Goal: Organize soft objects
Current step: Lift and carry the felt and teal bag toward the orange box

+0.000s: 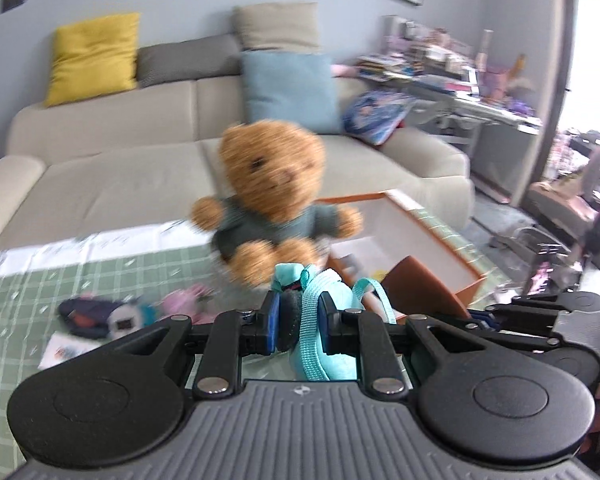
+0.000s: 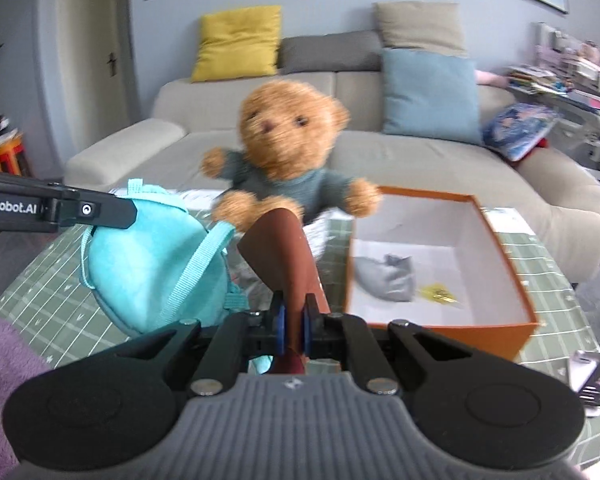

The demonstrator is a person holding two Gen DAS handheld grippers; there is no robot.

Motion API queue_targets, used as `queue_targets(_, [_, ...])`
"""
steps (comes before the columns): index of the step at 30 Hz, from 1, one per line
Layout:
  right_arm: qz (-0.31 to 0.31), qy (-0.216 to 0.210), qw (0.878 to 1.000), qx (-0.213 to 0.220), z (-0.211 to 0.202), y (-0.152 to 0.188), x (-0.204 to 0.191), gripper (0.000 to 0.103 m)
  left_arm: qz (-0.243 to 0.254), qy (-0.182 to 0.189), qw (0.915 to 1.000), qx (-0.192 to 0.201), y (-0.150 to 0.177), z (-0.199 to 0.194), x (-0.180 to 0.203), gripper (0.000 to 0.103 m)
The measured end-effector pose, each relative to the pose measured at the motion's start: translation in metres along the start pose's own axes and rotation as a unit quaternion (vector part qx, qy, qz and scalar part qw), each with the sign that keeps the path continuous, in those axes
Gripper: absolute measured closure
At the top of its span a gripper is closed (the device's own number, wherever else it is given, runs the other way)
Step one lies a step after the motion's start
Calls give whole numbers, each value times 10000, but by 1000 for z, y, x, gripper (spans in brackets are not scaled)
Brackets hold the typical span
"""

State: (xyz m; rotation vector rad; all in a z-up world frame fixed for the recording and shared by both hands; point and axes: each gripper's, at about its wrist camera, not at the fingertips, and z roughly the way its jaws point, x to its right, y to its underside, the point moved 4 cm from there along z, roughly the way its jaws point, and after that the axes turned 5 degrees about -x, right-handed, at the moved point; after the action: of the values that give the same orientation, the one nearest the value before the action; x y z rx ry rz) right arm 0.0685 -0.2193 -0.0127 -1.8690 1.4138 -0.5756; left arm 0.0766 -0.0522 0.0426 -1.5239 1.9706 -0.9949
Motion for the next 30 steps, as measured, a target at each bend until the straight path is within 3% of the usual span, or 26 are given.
queue_targets(7, [521,343,9978,229,-14,-12,48,97,654,309,9970,259,-42,22,48,81])
queue_targets(15, [683,722,9940,456,-5,-33,97,97,1184,355,9916,381,-82,65,85,82])
queue_targets(22, [665,722,9944,386,42,-51,137,97,1362,113,9905,120,-109,120,99,82])
queue_targets(30, [717,565,9958,0,129,-57,176,97,2010,-618,9774,-206,-119,194,111,82])
